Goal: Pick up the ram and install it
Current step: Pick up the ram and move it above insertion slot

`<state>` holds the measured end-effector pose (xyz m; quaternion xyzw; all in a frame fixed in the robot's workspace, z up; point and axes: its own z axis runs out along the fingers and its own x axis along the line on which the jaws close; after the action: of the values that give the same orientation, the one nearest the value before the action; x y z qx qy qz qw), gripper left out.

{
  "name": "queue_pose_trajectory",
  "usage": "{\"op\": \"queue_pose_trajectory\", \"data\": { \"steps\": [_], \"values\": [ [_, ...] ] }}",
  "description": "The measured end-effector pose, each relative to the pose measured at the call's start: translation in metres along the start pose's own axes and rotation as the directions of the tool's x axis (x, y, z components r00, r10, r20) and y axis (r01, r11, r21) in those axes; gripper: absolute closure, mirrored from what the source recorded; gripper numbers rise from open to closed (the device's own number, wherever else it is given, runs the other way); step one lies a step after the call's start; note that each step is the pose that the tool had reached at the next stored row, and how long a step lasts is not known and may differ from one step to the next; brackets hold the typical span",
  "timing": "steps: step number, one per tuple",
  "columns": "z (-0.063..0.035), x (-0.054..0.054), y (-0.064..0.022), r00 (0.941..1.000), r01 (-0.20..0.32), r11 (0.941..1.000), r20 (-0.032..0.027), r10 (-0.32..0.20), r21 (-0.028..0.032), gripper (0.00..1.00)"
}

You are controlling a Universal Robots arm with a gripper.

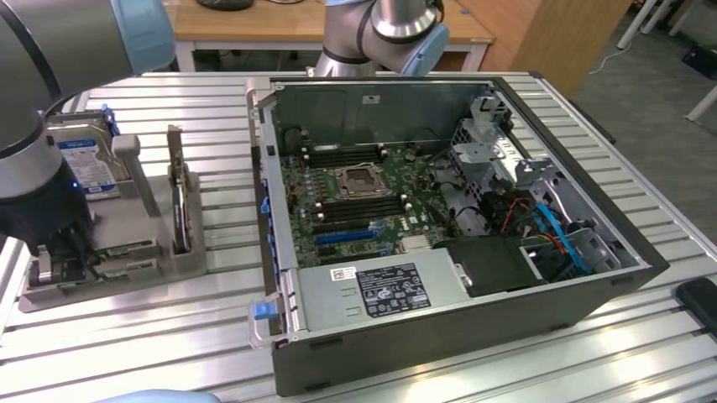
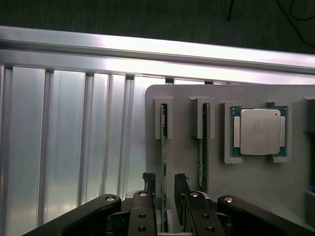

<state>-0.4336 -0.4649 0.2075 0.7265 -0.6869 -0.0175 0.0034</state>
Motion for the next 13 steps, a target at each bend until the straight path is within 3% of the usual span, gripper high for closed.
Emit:
{"op": "queue_pose_trajectory", "data": {
  "steps": [13],
  "values": [
    [0.0126,0.000,-0.0003,1.0000,0.000,1.0000,-0.0003,0.000,-0.0003,0.70]
  ]
}}
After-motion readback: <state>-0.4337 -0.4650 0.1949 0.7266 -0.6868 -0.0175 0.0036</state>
